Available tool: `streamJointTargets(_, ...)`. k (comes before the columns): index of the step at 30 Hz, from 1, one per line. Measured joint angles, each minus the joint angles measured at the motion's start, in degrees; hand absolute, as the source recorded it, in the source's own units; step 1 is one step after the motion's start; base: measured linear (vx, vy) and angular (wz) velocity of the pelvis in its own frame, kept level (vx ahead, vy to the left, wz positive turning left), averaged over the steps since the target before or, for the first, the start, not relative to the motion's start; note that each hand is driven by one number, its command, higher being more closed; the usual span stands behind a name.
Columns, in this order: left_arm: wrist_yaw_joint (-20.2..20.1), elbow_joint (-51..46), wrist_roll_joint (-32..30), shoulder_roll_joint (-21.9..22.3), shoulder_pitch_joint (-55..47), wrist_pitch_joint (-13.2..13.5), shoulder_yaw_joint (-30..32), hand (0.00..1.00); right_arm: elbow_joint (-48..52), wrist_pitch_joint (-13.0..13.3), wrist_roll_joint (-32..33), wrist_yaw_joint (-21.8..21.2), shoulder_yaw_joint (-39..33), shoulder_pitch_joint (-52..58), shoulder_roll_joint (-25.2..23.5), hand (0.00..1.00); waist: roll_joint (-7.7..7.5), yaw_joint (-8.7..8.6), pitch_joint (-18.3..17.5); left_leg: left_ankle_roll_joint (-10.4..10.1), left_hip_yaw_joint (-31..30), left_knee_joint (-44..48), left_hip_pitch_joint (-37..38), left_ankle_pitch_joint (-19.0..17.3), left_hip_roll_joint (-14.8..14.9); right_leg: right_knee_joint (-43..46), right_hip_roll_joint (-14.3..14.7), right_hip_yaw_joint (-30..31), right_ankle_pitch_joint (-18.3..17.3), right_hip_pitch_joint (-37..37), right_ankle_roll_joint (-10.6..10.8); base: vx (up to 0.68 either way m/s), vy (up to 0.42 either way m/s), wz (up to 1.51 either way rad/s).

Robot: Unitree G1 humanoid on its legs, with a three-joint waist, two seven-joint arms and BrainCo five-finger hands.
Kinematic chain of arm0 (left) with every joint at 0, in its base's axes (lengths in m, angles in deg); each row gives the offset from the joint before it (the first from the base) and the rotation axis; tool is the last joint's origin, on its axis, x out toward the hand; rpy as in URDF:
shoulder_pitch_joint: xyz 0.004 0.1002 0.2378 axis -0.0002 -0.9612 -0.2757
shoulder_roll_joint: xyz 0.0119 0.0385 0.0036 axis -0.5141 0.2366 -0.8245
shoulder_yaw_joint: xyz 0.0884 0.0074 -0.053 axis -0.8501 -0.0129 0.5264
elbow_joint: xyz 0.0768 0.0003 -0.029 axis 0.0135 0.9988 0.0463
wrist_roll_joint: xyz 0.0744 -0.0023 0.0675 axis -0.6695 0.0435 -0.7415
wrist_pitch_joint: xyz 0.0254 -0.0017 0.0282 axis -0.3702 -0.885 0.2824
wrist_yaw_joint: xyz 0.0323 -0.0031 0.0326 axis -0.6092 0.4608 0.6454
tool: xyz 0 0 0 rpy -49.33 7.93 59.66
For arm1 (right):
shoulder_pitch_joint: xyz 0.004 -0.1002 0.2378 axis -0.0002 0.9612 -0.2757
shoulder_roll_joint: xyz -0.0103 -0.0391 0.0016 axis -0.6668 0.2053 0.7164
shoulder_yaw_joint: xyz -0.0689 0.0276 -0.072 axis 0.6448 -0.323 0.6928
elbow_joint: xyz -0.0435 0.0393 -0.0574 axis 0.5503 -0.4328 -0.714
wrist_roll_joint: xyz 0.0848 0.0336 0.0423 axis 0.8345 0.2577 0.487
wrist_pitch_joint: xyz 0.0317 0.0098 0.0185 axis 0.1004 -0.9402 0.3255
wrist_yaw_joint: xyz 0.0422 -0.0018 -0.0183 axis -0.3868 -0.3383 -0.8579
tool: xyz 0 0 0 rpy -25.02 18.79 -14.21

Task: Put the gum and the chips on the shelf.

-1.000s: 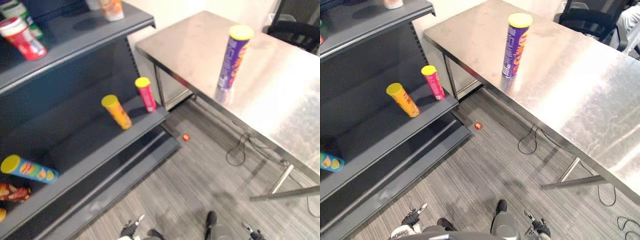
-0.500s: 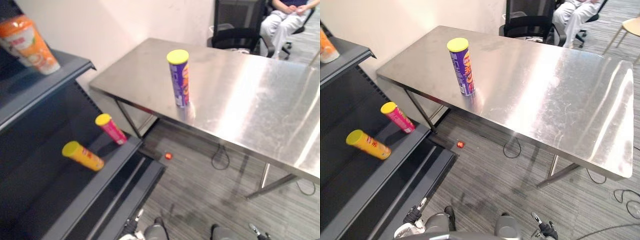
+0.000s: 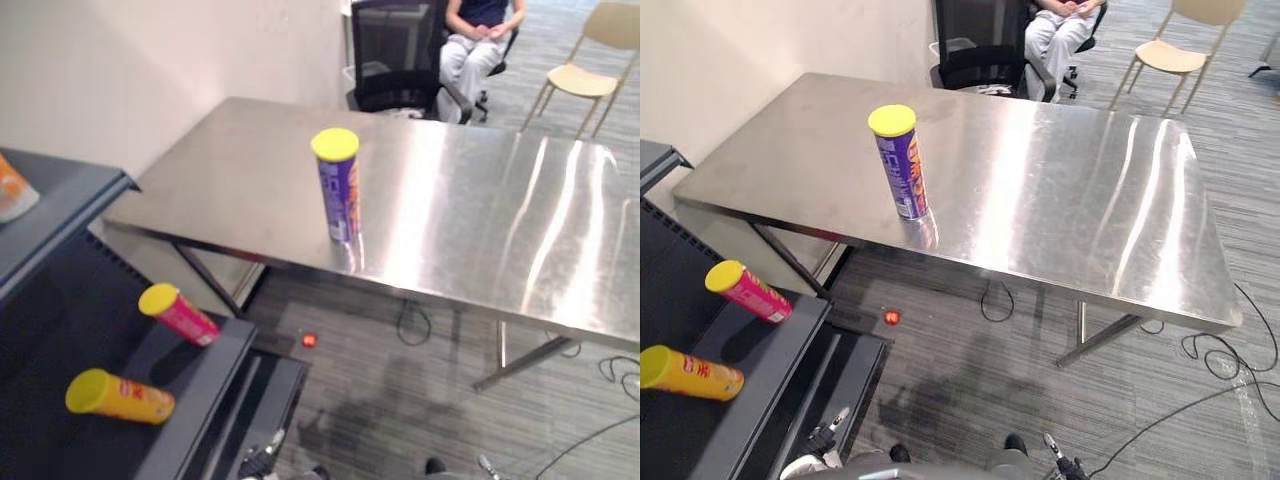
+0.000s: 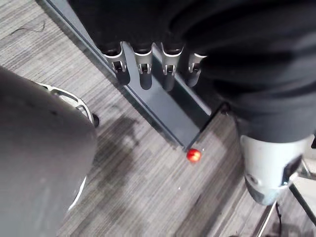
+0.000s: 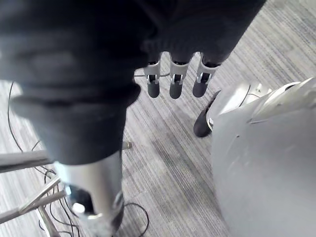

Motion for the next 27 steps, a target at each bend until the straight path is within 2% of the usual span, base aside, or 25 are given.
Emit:
streamJointTargets(3, -0.13, -0.05, -1.88, -0.76, 0.03, 0.02, -1.65, 0.00, -0.79, 0.02, 0.09, 0.98, -0.54, -0.12, 1.42, 0.00, -0.23, -0.28, 0.05, 0.09, 0.02, -0.71, 0.54, 0.05, -0.84, -1.36, -0.81, -1.74, 0.28, 0.15, 0.17, -0.07, -0.020, -0.23)
streamJointTargets(7, -0.14, -0.16, -1.95, -1.31, 0.06, 0.00, -1.72, 0.00, -0.73, -0.01, 0.69, 1.34, -6.56, -0.53, 2.15, 0.00, -0.89, -0.25, -0.07, -0.01, 0.00, -3.69, 0.77, 1.32, -2.33, -4.44, -2.04, -4.65, 0.01, 0.17, 0.04, -0.12, -0.054, -0.13)
streamJointTargets(8, -0.14, -0.10, -1.97, -1.27, 0.00, -0.06, -1.74, 0.00, -0.69, -0.04, 1.21, 1.69, -9.24, -0.58, 2.80, 0.00, -1.22, -0.27, -0.07, -0.11, -0.36, -5.14, 0.90, 2.18, -2.69, -4.70, -2.05, -4.76, -0.02, -0.33, 0.05, -0.08, -0.053, -0.06)
streamJointTargets(11, -0.19, -0.17, -1.99, -1.29, -0.66, -0.07, -2.04, 0.00, 0.64, 0.00, 4.31, 3.61, -18.61, -1.20, 6.00, 0.00, -0.80, -0.31, -0.66, -0.28, -2.03, -8.69, 2.35, 4.08, -3.30, -5.23, -1.63, -4.93, -0.02, -0.50, 0.02, -0.04, -0.052, -0.02)
streamJointTargets(13, -0.18, -0.19, -1.99, -1.31, -0.86, -0.07, -2.03, 0.00, 2.69, 0.13, 6.63, 4.66, -21.06, -1.48, 7.73, 0.00, -0.87, -0.46, -0.83, -0.31, -2.03, -9.76, 2.87, 4.60, -3.24, -5.34, -1.38, -4.93, -0.04, -0.40, -0.02, -0.01, -0.037, -0.04)
streamJointTargets(16, -0.12, -0.27, -1.94, -1.49, -1.46, -0.07, -1.98, 0.00, 11.16, 1.12, 10.17, 7.53, -24.25, -1.59, 11.26, 0.00, -1.51, -0.62, -2.32, -0.45, -1.99, -10.92, 2.91, 4.99, -3.20, -6.09, -1.18, -5.06, 0.00, -0.51, -0.07, 0.03, -0.031, -0.02)
streamJointTargets(21, -0.04, -1.42, -1.97, -1.55, -2.81, -0.11, -1.09, 0.00, 35.81, 4.84, 10.56, 13.39, -23.38, -3.96, 13.60, 0.00, -2.10, -1.44, -3.17, -0.22, -1.77, -11.54, 3.98, 4.94, -3.15, -6.07, -0.94, -4.98, 0.27, 0.35, 0.37, 0.09, -0.020, -0.05)
streamJointTargets(22, -0.02, -1.88, -1.99, -1.37, -3.25, -0.13, -0.76, 0.00, 46.21, 6.06, 7.72, 15.60, -19.90, -5.13, 13.57, 0.00, -2.01, -1.81, -3.49, -0.20, -1.70, -12.05, 4.31, 4.95, -2.95, -6.03, -0.64, -4.85, 0.44, 0.32, 0.63, 0.06, -0.033, -0.05)
streamJointTargets(27, -0.10, -2.49, -3.06, -1.13, -3.25, -0.90, -0.41, 0.00, 62.15, 7.63, -0.01, 18.07, -12.82, -8.35, 12.05, 0.00, -2.44, -1.84, -3.80, -0.21, -1.63, -12.93, 4.71, 4.96, -2.42, -6.02, 0.04, -4.77, 0.45, 0.27, 0.64, 0.04, -0.042, -0.02)
